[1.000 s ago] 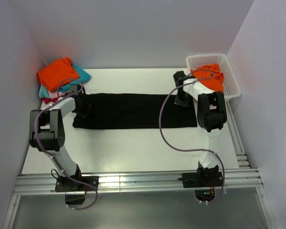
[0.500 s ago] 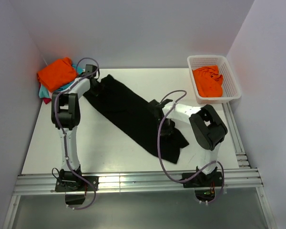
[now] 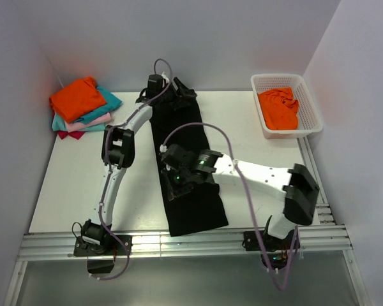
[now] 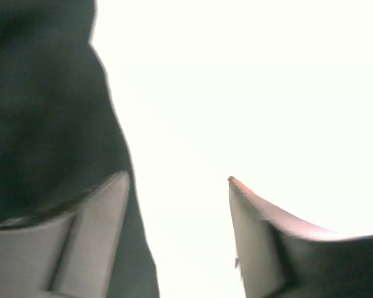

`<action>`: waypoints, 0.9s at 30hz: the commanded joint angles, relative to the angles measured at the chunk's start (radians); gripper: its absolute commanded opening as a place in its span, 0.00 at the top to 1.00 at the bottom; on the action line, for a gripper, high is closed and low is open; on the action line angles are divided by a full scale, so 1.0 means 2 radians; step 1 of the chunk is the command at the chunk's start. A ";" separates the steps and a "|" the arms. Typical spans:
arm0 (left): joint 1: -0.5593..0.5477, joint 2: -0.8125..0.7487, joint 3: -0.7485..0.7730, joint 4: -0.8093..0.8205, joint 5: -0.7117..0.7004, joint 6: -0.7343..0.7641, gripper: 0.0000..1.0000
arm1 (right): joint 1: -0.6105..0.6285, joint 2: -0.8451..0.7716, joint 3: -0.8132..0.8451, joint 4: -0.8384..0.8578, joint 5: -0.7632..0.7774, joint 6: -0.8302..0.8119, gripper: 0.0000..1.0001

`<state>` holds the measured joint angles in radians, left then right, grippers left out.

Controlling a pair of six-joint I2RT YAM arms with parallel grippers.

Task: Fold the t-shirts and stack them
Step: Rotate the tshirt 90 degrees

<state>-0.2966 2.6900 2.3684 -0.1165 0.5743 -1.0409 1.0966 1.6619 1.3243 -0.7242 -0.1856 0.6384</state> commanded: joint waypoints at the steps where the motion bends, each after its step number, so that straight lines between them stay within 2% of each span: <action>1: -0.001 -0.095 0.017 0.116 0.057 -0.004 0.23 | -0.011 -0.065 -0.013 0.038 0.007 0.008 0.96; 3: 0.008 -0.154 0.012 0.082 0.016 0.015 0.15 | -0.012 -0.078 -0.019 0.032 0.018 0.006 0.92; 4: 0.013 -0.177 0.005 0.071 0.002 0.027 0.14 | -0.011 -0.091 -0.019 0.026 0.030 0.004 0.86; 6: 0.029 -0.253 -0.035 0.042 -0.027 0.043 0.13 | -0.012 -0.105 -0.019 0.014 0.062 -0.002 0.60; 7: 0.034 -0.279 -0.051 0.002 -0.062 0.066 0.12 | -0.012 -0.118 -0.018 0.009 0.078 -0.005 0.32; 9: 0.041 -0.351 -0.098 -0.045 -0.102 0.098 0.11 | -0.016 -0.128 -0.021 -0.001 0.116 -0.009 0.16; 10: 0.041 -0.373 -0.116 -0.095 -0.123 0.111 0.12 | -0.019 -0.136 -0.022 -0.004 0.121 -0.013 0.12; 13: 0.034 -0.447 -0.205 -0.183 -0.177 0.115 0.17 | -0.040 -0.148 -0.032 -0.015 0.147 -0.019 0.11; 15: 0.013 -0.499 -0.295 -0.204 -0.213 0.125 0.20 | -0.057 -0.160 -0.041 -0.018 0.163 -0.022 0.11; 16: -0.004 -0.529 -0.364 -0.204 -0.222 0.129 0.21 | -0.063 -0.164 -0.047 -0.021 0.169 -0.022 0.11; 20: -0.025 -0.576 -0.507 -0.180 -0.228 0.102 0.26 | -0.100 -0.202 -0.083 -0.012 0.176 -0.011 0.17; 22: -0.030 -0.575 -0.556 -0.159 -0.231 0.090 0.28 | -0.129 -0.229 -0.104 -0.006 0.164 -0.005 0.31; 23: -0.031 -0.567 -0.564 -0.147 -0.228 0.089 0.29 | -0.137 -0.236 -0.108 -0.008 0.164 -0.002 0.40; 24: -0.031 -0.554 -0.564 -0.148 -0.227 0.089 0.30 | -0.145 -0.250 -0.112 -0.015 0.165 0.000 0.70; 25: -0.033 -0.521 -0.555 -0.150 -0.229 0.095 0.32 | -0.156 -0.256 -0.119 -0.018 0.167 -0.001 0.84; 27: -0.037 -0.485 -0.535 -0.161 -0.238 0.104 0.35 | -0.163 -0.275 -0.128 -0.030 0.173 -0.001 1.00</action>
<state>-0.3653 1.6966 1.2396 -0.4477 0.1413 -0.8509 0.7891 1.1713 1.0840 -0.7639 0.1276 0.6289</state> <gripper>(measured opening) 0.663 0.051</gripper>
